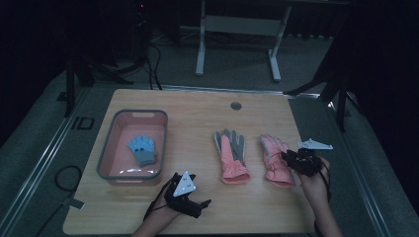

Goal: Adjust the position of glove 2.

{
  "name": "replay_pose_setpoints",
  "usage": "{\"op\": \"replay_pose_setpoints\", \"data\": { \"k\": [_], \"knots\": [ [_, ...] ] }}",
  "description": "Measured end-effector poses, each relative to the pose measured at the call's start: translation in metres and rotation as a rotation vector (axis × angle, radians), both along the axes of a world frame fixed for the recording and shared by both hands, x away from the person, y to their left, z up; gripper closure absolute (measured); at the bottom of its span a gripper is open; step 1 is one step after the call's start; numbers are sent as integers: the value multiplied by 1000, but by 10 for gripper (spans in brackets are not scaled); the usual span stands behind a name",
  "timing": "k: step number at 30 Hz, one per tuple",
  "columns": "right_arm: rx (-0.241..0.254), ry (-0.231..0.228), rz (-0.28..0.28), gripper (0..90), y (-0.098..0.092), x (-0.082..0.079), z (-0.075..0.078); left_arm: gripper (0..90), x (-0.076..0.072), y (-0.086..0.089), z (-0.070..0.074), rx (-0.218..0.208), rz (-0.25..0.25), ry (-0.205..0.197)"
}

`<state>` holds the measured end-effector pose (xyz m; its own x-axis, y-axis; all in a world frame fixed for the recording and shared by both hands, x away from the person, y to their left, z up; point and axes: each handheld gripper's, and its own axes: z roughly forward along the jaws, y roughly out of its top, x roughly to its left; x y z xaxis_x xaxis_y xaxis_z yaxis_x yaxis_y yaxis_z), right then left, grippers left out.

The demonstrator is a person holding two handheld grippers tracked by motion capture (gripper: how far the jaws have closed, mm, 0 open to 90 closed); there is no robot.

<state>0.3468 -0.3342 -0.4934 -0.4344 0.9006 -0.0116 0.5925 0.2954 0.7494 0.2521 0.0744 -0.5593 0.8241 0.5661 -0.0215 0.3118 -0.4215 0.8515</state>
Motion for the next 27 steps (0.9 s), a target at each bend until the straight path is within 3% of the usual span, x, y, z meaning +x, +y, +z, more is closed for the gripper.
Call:
{"op": "replay_pose_setpoints", "data": {
  "k": [2, 4, 8, 11, 16, 20, 25, 27],
  "knots": [
    [-21, 11, 59, 669, -2, 2, -1, 18, 0, 0, 0, 1, 1, 2],
    [-8, 33, 85, 650, -3, 3, -3, 18, 0, 0, 0, 0, 3, 4],
    [18, 71, 92, 642, -2, 5, -15, 18, 0, 0, 0, -2, 6, 2],
    [6, 75, 73, 643, 0, 7, -25, 18, 1, 0, 0, -4, 7, 9],
    [-12, 76, 66, 729, 4, 8, -38, 18, 0, 0, 0, -3, 7, 6],
    [-11, 72, 46, 864, 6, 7, -39, 19, 0, 1, 0, -3, 8, 6],
    [23, 65, -6, 893, 7, 4, -36, 19, 1, 1, 0, -4, 8, 9],
    [41, 40, -36, 896, 8, 0, -23, 18, 1, 1, 0, -4, 8, 10]
  ]
}}
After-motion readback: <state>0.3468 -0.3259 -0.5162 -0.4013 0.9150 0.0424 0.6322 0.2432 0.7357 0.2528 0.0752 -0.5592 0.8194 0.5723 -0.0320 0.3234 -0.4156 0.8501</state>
